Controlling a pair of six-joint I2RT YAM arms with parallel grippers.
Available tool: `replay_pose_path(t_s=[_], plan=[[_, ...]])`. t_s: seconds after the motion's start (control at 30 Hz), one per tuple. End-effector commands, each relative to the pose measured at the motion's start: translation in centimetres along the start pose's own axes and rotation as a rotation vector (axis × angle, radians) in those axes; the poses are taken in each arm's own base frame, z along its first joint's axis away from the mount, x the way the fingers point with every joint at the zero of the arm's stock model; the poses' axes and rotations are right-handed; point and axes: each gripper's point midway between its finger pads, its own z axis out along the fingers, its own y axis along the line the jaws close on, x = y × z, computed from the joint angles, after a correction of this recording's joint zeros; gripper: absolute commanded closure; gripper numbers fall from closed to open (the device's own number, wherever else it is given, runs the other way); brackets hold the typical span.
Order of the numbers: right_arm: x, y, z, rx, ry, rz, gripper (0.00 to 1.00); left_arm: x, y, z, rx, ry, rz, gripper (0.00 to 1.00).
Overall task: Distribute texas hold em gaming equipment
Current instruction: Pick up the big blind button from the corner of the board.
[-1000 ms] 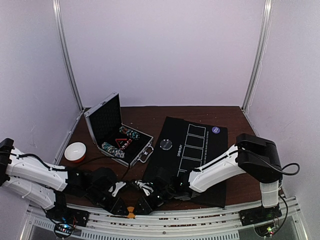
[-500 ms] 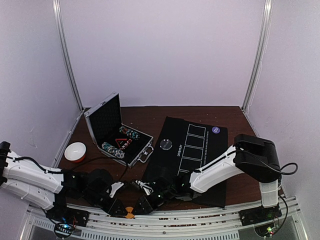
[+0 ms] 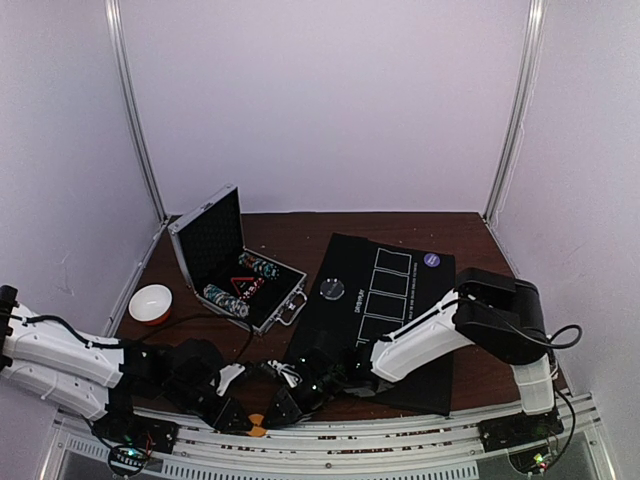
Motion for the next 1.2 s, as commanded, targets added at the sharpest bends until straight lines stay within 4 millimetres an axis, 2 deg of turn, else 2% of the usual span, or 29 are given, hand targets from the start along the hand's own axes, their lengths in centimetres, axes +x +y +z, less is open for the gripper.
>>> replay_pose_path(t_s=[0.0, 0.2, 0.3, 0.43, 0.53, 0.63, 0.9, 1.17], plan=[[-4.7, 4.1, 0.0, -0.071, -0.164, -0.141, 0.76, 0.7, -0.6, 0.3, 0.045, 0.008, 0.033, 0.80], [-4.8, 4.6, -1.6, -0.049, -0.211, -0.144, 0.79, 0.2, -0.3, 0.0, 0.019, -0.022, 0.062, 0.74], [-4.2, 3.9, -1.9, -0.019, -0.202, -0.121, 0.79, -0.3, -0.4, 0.3, -0.009, -0.007, 0.119, 0.73], [-2.8, 1.8, -2.3, 0.055, -0.180, -0.088, 0.79, 0.0, -0.7, 1.1, 0.007, 0.038, 0.140, 0.74], [-2.0, 1.1, -2.7, 0.072, -0.173, -0.072, 0.79, 0.0, -0.7, 1.3, 0.013, 0.038, 0.154, 0.74], [-1.8, 0.5, -2.5, 0.080, -0.166, -0.063, 0.79, -0.3, -0.7, 1.4, 0.009, 0.026, 0.163, 0.74], [-2.4, 1.2, -0.9, 0.026, -0.136, -0.069, 0.79, -0.4, -0.3, 1.5, -0.001, 0.009, 0.153, 0.75], [-0.8, 2.2, 0.5, -0.032, -0.066, -0.075, 0.79, -0.3, 0.2, 1.1, -0.014, -0.017, 0.145, 0.75]])
